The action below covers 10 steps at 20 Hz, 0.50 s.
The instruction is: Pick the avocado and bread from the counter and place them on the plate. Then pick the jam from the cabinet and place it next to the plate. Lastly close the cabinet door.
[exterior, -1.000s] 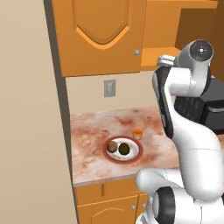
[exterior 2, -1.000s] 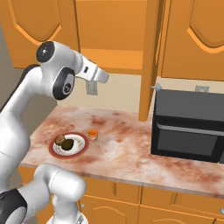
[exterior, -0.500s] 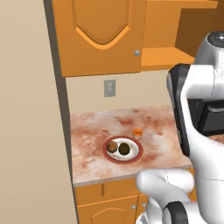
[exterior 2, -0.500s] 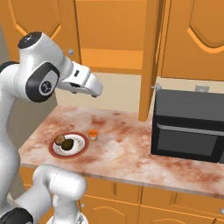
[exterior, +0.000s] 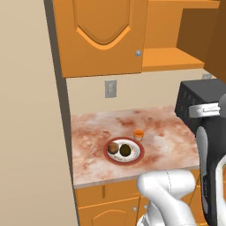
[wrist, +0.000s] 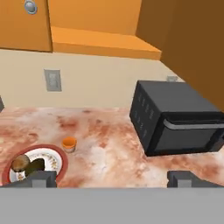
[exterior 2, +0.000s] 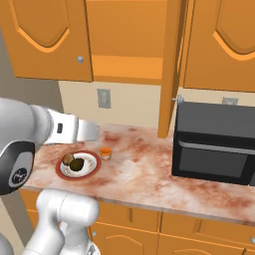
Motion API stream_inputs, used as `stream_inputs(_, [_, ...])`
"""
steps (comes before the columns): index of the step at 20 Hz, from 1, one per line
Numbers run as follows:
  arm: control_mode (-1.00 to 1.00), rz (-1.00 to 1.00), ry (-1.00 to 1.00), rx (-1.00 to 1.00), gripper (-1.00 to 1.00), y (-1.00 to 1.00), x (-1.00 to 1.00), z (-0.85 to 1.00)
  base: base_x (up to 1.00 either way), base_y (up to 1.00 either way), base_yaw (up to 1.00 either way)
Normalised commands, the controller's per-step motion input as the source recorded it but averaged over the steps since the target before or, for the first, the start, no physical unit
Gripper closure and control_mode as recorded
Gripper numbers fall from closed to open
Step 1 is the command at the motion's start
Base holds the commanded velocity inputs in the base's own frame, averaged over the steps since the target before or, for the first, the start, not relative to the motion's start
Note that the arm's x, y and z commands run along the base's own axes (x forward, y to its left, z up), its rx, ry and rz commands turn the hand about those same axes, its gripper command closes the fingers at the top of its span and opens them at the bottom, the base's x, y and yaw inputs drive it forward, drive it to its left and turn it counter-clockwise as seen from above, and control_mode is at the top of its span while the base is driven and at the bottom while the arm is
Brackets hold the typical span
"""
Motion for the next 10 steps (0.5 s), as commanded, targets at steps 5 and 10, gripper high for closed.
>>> stream_inputs(5, [-1.0, 0.14, -0.68, 0.01, -1.0, -0.27, -1.0, 0.52, 0.0, 0.0, 0.0])
stream_inputs(10, [-1.0, 0.09, -0.55, 0.01, -1.0, -0.26, -1.0, 0.69, 0.0, 0.0, 0.0])
